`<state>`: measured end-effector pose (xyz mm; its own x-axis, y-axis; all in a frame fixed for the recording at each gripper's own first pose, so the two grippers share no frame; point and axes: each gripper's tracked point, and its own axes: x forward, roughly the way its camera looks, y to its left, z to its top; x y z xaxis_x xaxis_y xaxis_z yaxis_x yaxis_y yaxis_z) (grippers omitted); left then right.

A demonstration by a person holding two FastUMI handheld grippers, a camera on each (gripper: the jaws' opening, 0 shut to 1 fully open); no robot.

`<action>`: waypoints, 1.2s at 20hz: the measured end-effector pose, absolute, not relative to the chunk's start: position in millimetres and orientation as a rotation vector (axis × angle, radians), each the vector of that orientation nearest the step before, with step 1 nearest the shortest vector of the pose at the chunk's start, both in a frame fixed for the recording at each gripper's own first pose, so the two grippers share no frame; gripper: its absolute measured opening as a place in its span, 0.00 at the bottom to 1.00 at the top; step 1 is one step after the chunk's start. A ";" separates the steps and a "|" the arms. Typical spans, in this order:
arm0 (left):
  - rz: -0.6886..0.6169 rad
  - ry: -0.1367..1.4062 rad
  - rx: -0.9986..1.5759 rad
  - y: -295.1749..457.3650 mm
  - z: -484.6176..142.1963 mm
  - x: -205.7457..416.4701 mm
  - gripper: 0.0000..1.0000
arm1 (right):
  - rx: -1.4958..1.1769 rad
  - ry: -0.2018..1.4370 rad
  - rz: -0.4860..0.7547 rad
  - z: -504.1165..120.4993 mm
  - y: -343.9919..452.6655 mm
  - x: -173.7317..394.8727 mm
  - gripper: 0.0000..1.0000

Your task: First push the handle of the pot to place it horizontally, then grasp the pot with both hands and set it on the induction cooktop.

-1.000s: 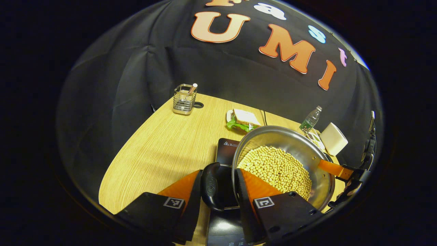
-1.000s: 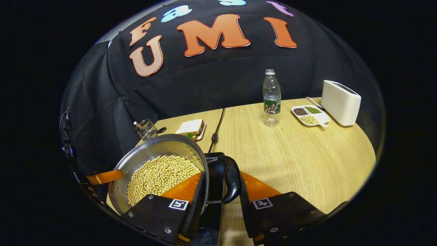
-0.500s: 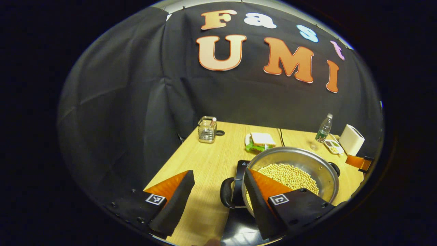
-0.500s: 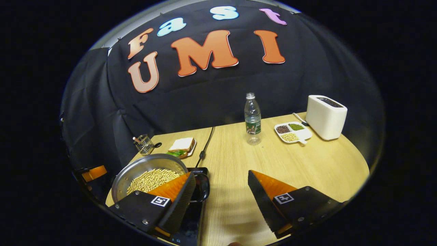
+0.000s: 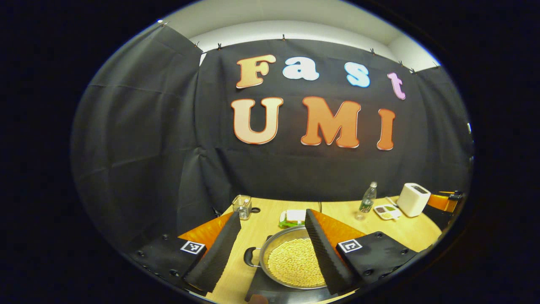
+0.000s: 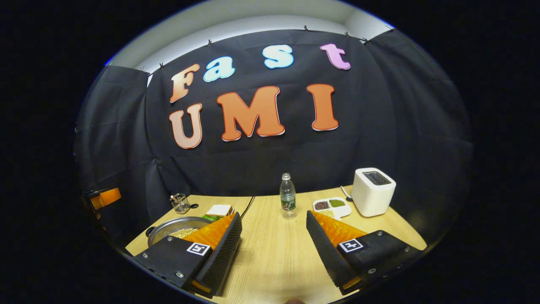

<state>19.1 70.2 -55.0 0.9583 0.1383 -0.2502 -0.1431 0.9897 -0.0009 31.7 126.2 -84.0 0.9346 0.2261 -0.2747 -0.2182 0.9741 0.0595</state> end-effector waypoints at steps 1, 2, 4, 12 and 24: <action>0.135 0.220 -0.016 65.5 -38.8 15.0 0.99 | 0.018 0.258 0.223 -71.7 118.2 28.5 0.95; 0.134 0.180 -0.012 63.1 -25.4 12.2 0.99 | 0.010 0.231 0.218 -59.1 109.6 25.4 0.95; 0.132 0.104 0.007 52.9 3.0 1.4 0.99 | 0.003 0.181 0.205 -34.7 94.2 20.0 0.95; 0.012 0.031 -0.031 -1.9 38.6 -11.6 0.96 | -0.009 0.049 0.130 25.0 32.2 -0.4 0.95; -0.022 0.063 -0.027 -31.2 26.0 -1.7 0.97 | 0.030 0.073 0.093 9.0 1.0 3.5 0.95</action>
